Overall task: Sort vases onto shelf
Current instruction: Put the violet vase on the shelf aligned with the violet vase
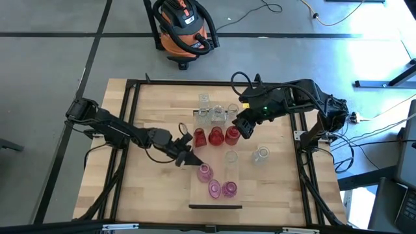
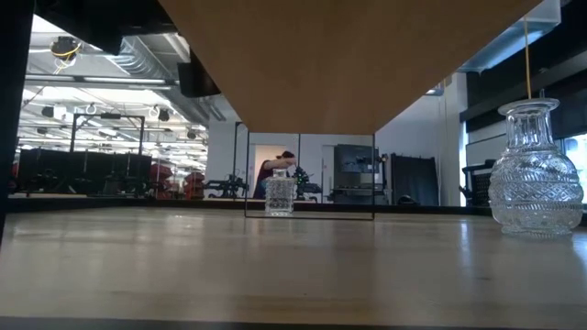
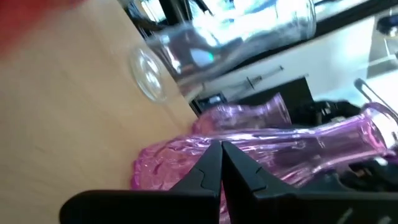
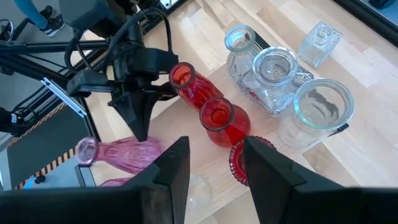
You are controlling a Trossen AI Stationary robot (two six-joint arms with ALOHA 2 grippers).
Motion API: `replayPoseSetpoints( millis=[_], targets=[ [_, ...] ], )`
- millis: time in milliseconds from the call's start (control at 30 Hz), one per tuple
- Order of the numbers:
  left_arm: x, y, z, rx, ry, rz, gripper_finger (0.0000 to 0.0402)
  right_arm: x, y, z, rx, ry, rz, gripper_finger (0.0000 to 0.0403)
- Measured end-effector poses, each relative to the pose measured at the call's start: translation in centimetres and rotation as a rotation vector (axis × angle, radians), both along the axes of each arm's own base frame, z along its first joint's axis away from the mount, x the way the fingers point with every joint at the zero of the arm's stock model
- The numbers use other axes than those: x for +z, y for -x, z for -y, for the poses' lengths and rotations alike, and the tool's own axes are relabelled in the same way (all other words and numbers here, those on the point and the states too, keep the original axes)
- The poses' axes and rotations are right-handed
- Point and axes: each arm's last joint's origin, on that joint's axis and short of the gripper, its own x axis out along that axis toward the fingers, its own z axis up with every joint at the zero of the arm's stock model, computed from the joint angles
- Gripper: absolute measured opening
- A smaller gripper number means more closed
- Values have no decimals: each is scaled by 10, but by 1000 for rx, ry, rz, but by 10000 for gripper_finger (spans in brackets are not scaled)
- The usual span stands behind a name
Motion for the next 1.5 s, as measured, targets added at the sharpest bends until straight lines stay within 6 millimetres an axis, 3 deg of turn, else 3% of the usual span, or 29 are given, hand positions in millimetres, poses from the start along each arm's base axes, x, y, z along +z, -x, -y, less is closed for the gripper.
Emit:
replayPoseSetpoints(
  millis=[200, 500, 1500],
  targets=[
    [0, 3, 10, -70, 8, -4, 0, 0, 0, 0, 10, 9, -1, 131],
    [-2, -1, -5, 146, 3, -20, 0, 0, 0, 0, 10, 8, -1, 131],
    [13, -5, 8, -138, 111, 6, 0, 0, 0, 1, 22, 44, -6, 131]
  ],
)
